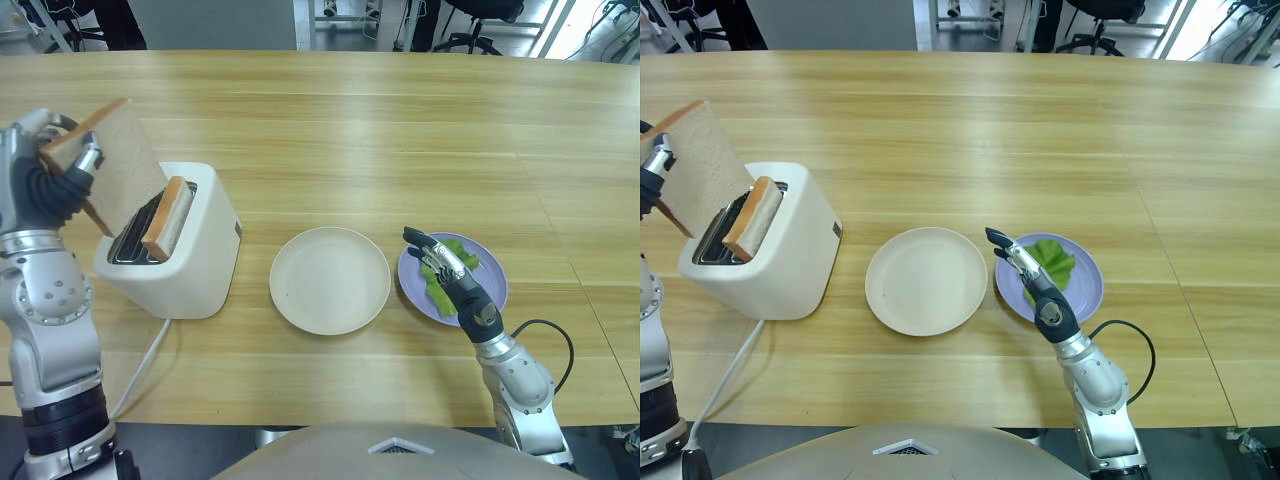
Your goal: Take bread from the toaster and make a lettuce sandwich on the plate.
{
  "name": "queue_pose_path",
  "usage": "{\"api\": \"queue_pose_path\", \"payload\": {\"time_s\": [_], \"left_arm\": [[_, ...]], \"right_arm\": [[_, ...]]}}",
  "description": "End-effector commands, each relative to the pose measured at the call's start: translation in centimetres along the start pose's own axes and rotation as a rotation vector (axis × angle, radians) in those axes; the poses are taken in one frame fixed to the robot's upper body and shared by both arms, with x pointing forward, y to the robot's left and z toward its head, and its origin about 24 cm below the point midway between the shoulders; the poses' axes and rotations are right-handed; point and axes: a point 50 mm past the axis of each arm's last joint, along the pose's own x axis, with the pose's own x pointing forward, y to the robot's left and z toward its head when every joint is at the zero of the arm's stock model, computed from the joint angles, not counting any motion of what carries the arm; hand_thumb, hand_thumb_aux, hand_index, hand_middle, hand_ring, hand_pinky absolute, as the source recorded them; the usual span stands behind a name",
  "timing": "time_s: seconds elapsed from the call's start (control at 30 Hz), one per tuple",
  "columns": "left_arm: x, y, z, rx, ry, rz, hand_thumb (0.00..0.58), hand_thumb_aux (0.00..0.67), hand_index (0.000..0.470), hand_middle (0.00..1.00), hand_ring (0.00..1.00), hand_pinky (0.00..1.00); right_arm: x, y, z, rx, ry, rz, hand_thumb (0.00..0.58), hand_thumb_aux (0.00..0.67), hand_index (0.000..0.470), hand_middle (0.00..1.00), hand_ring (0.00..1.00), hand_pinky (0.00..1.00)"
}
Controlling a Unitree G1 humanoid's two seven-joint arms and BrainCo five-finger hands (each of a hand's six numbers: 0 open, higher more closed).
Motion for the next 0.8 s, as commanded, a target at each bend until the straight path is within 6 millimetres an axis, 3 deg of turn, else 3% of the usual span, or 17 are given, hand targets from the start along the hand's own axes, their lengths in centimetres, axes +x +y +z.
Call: {"api": "queue_pose_path", "payload": {"time_s": [0.03, 0.13, 0.2, 0.33, 0.4, 0.47, 0.57, 0.8], "left_arm": [[0.7, 2.3, 1.2, -0.071, -0.085, 0.155, 0.58, 0.67, 0.46, 1.0, 1.0, 1.0], [0.7, 2.8, 4.3, -0.201, -0.212, 0.149, 0.58, 0.67, 0.46, 1.0, 1.0, 1.0], [0.3, 1.9, 7.0, -0.287, -0.309, 0.046, 0.58, 0.67, 0.46, 1.0, 1.0, 1.0], [-1.0, -2.4, 11.7, -0.501, -0.4, -0.269, 0.58, 0.67, 0.46, 1.0, 1.0, 1.0], [-2.1, -5.3, 13.2, -0.544, -0.41, -0.457, 0.58, 0.67, 0.46, 1.0, 1.0, 1.0], [-3.0, -7.4, 13.9, -0.548, -0.397, -0.583, 0.58, 0.67, 0.46, 1.0, 1.0, 1.0], [-4.5, -10.8, 14.1, -0.527, -0.358, -0.751, 0.58, 0.67, 0.46, 1.0, 1.0, 1.0], [-6.4, -17.5, 12.1, -0.393, -0.249, -1.023, 0.58, 0.67, 0.46, 1.0, 1.0, 1.0]], "right_arm": [[0.2, 0.0, 0.3, -0.023, -0.011, 0.014, 0.0, 0.0, 0.0, 0.0, 0.0, 0.0], [0.4, -0.4, 0.6, -0.099, -0.027, 0.032, 0.0, 0.0, 0.0, 0.0, 0.0, 0.0], [0.6, -1.1, 0.6, -0.194, -0.012, 0.021, 0.0, 0.0, 0.0, 0.0, 0.0, 0.0], [1.0, -4.0, -0.1, -0.556, 0.116, -0.039, 0.0, 0.0, 0.0, 0.0, 0.0, 0.0], [1.0, -5.3, 0.0, -0.666, 0.171, -0.065, 0.0, 0.0, 0.0, 0.15, 0.15, 0.15], [1.1, -6.1, 0.3, -0.727, 0.203, -0.081, 0.0, 0.0, 0.0, 0.15, 0.15, 0.15], [1.5, -7.4, 0.6, -0.839, 0.236, -0.108, 0.0, 0.0, 0.0, 0.04, 0.04, 0.04], [2.1, -8.2, -0.6, -1.164, 0.333, 0.008, 0.0, 0.0, 0.0, 0.0, 0.0, 0.0]]}}
